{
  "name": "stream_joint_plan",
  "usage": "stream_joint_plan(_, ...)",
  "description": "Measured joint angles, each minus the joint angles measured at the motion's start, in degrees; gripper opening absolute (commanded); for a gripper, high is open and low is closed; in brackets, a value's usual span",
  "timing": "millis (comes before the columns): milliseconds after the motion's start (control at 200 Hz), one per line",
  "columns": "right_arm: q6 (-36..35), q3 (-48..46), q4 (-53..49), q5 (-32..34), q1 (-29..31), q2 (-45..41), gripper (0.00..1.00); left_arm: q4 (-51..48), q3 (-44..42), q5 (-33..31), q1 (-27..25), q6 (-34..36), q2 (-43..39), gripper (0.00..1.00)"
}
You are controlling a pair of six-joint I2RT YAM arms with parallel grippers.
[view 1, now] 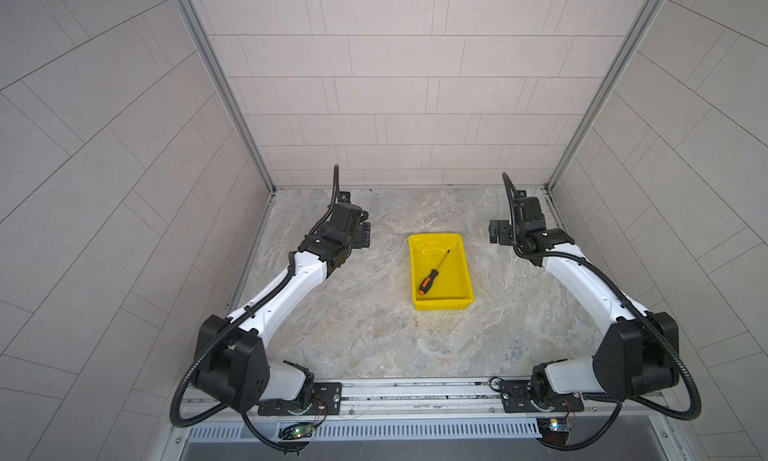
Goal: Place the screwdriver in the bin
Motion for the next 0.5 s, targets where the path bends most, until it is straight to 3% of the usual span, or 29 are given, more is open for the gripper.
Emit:
stream_joint_plan(270,-2.6,-10.2,8.0,6.2,0.9,0.4,1.0,26.1,-24.0,-12.2,0.3,15.1,-9.1,1.0)
stream_joint_plan(375,-2.6,-14.0,10.7,6.8,0.9,-0.1,1.0,31.8,-31.2,-11.9,3.0,17.7,-12.7,1.0)
stream_joint_plan(500,-2.6,-17.1,14.9,7.2,0.9,-1.3,1.0,37.0,-35.1,-8.0,10.1,15.3,-14.8,1.0)
